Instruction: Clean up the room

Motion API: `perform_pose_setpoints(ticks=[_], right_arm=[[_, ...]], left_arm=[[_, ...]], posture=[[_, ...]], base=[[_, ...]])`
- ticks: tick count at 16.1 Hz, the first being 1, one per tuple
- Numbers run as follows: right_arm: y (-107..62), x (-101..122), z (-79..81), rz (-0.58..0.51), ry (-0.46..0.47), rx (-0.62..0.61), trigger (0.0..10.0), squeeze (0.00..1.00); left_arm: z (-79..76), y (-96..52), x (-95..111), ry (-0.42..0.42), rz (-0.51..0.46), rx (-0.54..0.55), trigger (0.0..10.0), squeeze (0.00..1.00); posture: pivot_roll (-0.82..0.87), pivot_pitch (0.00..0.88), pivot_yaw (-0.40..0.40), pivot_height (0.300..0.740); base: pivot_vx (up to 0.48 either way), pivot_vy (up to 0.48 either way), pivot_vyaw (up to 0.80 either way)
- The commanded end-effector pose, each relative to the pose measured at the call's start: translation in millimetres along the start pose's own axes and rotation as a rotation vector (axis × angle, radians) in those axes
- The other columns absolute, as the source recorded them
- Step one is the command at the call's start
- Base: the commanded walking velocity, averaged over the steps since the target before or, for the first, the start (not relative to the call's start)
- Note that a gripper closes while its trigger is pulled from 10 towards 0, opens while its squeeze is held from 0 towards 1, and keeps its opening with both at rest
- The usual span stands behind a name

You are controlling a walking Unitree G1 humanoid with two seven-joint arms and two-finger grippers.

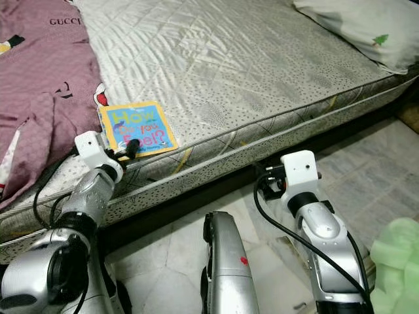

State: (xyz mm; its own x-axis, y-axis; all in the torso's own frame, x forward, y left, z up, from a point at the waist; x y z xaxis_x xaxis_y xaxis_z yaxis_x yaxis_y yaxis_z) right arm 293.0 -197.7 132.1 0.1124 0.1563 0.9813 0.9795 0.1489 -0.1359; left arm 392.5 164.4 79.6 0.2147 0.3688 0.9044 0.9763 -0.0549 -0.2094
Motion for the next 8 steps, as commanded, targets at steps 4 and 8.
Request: perform_pose_setpoints(ticks=[4, 8], right_arm=[[0.1, 2.6, -6.8, -0.009, -0.010, -0.028, 10.0, 0.00], [2.6, 4.9, -7.3, -0.016, -0.012, -0.029, 10.0, 0.00]], left_arm=[[-12.2, 2.4, -4.8, -0.089, 0.026, -0.082, 4.2, 0.00], [-5.0, 0.8, -5.3, -0.183, 0.010, -0.075, 0.0, 0.00]], posture=[[-0.36, 0.108, -0.085, 0.484], [-0.36, 0.106, -0.088, 0.484]], base=[[0.000, 0.000, 0.00], [0.000, 0.000, 0.00]])
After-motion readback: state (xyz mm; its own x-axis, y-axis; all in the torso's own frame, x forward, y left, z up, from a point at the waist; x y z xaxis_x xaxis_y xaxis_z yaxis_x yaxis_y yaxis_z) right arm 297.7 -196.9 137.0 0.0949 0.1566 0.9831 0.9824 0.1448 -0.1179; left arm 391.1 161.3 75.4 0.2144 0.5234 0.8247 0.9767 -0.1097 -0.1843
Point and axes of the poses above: a point about 5 cm out from each wrist's last joint towards the gripper, its own y axis pointing out of the wrist towards the gripper, its own x axis along the axis of the wrist's last joint, z = x × y, the point moved 3 cm from there along y, pointing out of the wrist towards the gripper, and after that the axes turned 4 degrees about y, right-handed, at the moved point
